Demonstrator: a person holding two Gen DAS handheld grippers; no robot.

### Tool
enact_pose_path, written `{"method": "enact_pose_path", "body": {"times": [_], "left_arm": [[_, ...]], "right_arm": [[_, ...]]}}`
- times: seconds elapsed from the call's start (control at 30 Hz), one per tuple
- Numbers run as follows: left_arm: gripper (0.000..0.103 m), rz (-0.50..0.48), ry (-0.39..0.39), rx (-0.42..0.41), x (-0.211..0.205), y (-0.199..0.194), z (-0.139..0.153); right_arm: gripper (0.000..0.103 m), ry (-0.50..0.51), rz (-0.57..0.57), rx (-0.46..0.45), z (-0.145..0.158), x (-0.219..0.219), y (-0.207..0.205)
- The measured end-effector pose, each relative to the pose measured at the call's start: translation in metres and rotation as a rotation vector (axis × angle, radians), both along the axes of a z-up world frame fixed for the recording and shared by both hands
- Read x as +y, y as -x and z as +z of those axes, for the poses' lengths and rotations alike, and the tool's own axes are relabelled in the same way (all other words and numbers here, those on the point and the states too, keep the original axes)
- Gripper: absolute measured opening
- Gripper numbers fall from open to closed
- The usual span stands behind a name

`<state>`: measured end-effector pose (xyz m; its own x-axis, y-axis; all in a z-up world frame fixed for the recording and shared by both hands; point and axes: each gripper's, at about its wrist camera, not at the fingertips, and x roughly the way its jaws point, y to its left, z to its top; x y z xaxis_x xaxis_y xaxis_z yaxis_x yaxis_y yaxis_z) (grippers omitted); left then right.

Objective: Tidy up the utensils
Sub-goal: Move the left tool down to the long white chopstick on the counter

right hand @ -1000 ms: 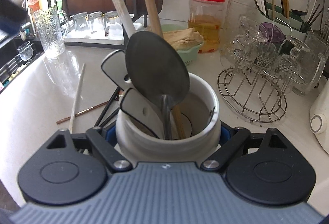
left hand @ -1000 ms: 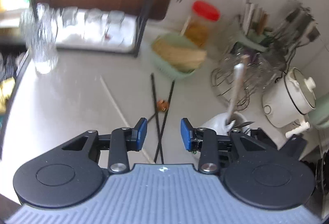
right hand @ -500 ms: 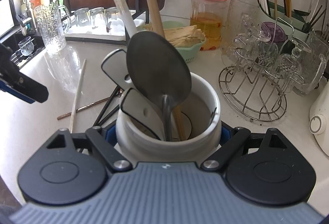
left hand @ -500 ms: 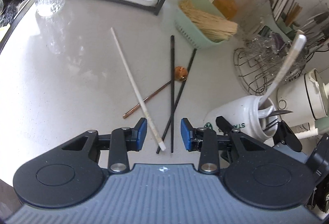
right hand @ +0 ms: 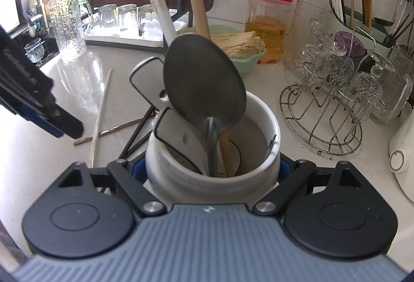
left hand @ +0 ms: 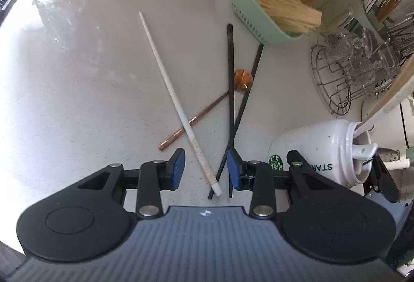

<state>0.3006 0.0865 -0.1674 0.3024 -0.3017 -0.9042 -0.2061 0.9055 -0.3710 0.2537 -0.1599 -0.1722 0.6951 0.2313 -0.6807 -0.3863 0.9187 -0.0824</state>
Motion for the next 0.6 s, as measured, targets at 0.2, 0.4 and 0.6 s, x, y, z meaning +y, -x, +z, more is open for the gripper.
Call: {"method": "enact_pose_path", "body": {"times": [0.2, 0.4, 0.6], "left_arm": [[0.041, -0.003, 0.019, 0.052, -0.004, -0.010, -0.019], [0.041, 0.018, 0.011, 0.072, -0.002, -0.018, -0.026], [0.039, 0.011, -0.021, 0.081, -0.004, -0.020, -0.030]], "right_arm": [[0.092, 0.001, -0.007, -0.005, -0.001, 0.000, 0.003], [0.093, 0.017, -0.016, -0.010, -0.002, 0.002, 0.002], [0.093, 0.027, -0.033, -0.015, -0.003, 0.005, 0.003]]}}
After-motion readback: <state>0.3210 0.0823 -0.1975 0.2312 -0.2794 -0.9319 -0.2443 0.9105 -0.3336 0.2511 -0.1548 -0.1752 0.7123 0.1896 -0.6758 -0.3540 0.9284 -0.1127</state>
